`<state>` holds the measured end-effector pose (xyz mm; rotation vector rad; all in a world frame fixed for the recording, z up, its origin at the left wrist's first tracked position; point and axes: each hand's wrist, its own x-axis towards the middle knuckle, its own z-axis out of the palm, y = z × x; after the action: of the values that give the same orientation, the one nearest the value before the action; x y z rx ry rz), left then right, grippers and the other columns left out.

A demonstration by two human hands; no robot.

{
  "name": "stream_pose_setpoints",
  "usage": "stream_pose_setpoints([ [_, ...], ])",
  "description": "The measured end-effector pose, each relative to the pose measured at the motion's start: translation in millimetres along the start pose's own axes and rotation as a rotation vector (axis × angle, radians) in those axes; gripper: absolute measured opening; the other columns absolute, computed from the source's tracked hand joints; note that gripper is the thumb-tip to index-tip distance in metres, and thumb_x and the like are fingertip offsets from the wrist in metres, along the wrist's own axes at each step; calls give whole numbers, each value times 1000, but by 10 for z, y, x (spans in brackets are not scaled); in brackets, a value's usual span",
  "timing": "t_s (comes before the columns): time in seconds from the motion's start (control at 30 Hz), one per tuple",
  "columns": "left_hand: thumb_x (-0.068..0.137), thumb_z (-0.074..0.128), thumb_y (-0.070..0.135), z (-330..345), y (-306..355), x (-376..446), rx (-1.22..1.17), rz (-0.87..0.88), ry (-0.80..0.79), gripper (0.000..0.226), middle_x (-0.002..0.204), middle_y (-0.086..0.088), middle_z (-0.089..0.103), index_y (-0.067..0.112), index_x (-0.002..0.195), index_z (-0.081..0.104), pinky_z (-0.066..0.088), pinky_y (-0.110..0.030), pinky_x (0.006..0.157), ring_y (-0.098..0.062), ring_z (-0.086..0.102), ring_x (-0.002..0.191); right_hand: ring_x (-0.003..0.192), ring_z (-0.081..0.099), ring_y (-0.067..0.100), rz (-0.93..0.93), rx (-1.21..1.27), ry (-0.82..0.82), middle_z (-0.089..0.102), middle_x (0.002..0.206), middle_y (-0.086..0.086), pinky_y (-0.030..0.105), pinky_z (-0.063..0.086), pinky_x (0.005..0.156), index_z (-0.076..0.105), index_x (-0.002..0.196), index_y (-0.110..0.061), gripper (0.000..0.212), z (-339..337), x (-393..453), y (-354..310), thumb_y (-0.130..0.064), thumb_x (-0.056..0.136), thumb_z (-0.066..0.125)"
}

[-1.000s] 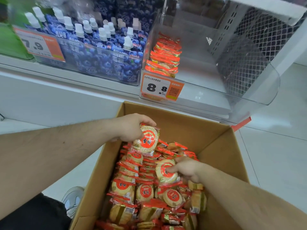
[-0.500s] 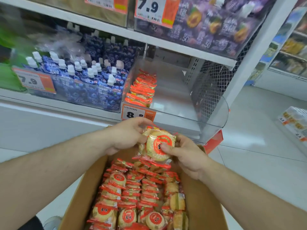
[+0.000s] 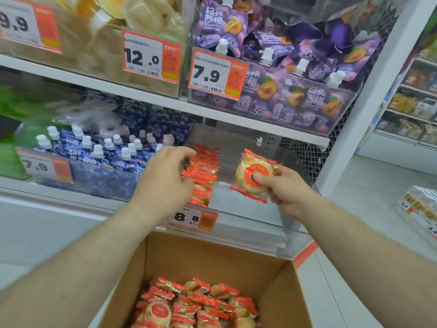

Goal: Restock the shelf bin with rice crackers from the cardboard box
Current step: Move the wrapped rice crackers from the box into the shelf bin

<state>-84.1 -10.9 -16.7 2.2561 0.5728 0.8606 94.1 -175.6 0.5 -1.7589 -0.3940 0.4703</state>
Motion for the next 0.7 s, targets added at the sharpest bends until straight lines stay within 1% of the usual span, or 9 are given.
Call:
stream_pose_setpoints([
  [0.1,85,59,6,97,-209,117,138,-25,62,48,128,-4,50,19,131,53,35,-31,92,-25,43,120,54,64,11,47,-26,88,71,91,11,16,42,37,58,116,1,39,87,581,101,0,81,75],
  [0.17,86,58,8,150,-283,164,180,-42,52,49,130,-5,51,21,133,50,38,-35,90,-27,45,119,67,63,16,44,-94,116,68,108,16,17,48,44,59,118,1,45,186,940,224,-2,77,78],
  [0.27,87,54,5,221,-352,210,194,-54,47,55,132,-1,53,27,137,45,46,-41,87,-26,51,114,73,64,18,58,-112,118,68,113,15,21,54,58,62,117,0,44,398,1346,402,-2,77,79],
  [0.33,87,52,3,258,-380,218,187,-36,75,56,132,1,55,28,137,46,47,-42,87,-25,54,113,70,61,15,40,-136,120,66,107,13,15,51,53,61,119,-2,41,527,1550,516,-4,81,76],
  [0.43,90,53,9,285,-391,215,164,-23,119,47,123,5,59,30,132,50,46,-36,83,-21,57,106,95,63,24,80,-315,189,65,115,13,28,53,83,61,121,-4,42,613,1744,651,-20,85,74],
  [0.47,90,54,10,290,-396,214,162,-22,128,44,116,8,60,31,129,51,43,-33,78,-20,58,101,97,63,24,94,-326,193,65,112,10,32,53,85,61,121,-6,43,623,1786,681,-22,83,75],
  [0.53,90,55,10,295,-418,215,156,-25,132,40,104,14,56,32,124,53,35,-27,71,-15,56,93,88,62,21,96,-334,243,64,100,5,30,54,76,63,112,-11,40,647,1841,685,-22,77,80],
  [0.63,90,56,8,306,-466,226,131,-32,125,40,107,16,59,33,121,54,34,-25,69,-11,55,89,80,63,22,117,-515,369,65,87,7,31,56,70,58,85,-13,28,703,1875,654,-30,77,79],
  [0.7,91,56,10,320,-491,238,115,-31,124,38,109,15,62,34,120,54,36,-24,70,-11,57,89,65,56,19,124,-584,356,56,70,3,25,44,51,50,70,-15,32,765,1874,635,-33,82,73],
])
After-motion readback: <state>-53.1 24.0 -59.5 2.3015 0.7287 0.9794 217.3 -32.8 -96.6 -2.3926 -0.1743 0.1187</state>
